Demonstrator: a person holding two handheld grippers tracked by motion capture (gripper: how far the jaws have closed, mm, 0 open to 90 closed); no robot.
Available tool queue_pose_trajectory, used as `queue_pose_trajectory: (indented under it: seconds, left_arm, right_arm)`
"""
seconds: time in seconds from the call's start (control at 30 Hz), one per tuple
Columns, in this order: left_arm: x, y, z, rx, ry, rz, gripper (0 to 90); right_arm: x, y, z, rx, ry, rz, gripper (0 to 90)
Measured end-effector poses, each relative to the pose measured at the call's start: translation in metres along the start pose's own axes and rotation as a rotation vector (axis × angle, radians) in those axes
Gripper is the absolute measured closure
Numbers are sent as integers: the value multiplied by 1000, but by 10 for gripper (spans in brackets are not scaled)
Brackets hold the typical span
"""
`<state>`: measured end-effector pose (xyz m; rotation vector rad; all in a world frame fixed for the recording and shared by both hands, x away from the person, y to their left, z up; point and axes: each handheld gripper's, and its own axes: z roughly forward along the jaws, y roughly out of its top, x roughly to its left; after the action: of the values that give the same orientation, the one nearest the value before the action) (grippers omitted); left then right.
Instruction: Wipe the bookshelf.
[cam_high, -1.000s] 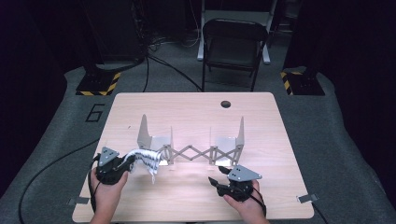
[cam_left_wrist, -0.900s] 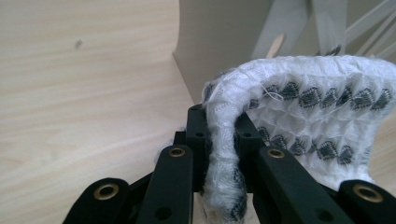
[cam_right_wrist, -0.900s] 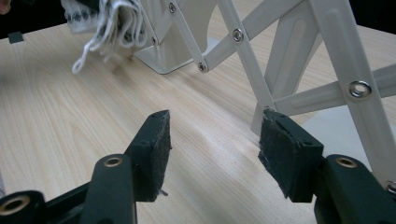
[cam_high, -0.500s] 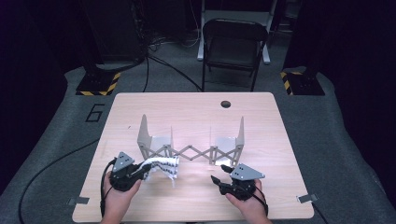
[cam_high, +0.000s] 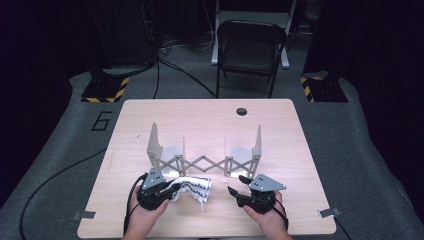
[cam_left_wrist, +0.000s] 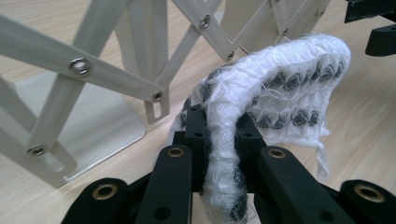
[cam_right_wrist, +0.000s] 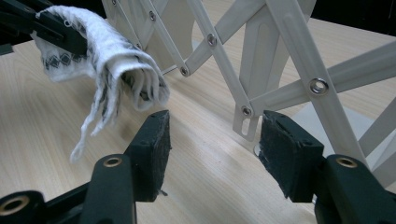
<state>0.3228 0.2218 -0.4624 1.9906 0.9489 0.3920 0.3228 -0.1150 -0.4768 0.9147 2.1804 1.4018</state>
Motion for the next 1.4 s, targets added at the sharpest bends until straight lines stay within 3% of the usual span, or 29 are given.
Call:
queue_pose_trajectory:
  seconds: [0.37,0.57,0.7,0.87,1.0,1.17,1.33,1.4]
  left_arm:
    - [-19,-2,24,39,-77,83,789]
    - [-22,-3,29,53,-110,76,790]
    - [-24,-2,30,45,-102,84,790]
    - [-27,-1,31,28,-155,93,790]
    - [-28,-1,30,17,-160,99,790]
    - [-26,-2,31,17,-159,81,776]
    - [-23,-3,32,22,-145,93,665]
    - [-22,-4,33,10,-130,89,617]
  right_arm:
    - [10,0,9,10,49,-13,390]
    - [19,1,16,15,112,-20,363]
    - [24,4,18,5,148,-17,363]
    - [28,6,25,33,180,-33,364]
    - [33,4,31,74,212,-61,457]
    - [34,2,36,130,227,-59,733]
    - [28,3,34,151,226,-53,783]
    - [26,3,31,160,219,-30,784]
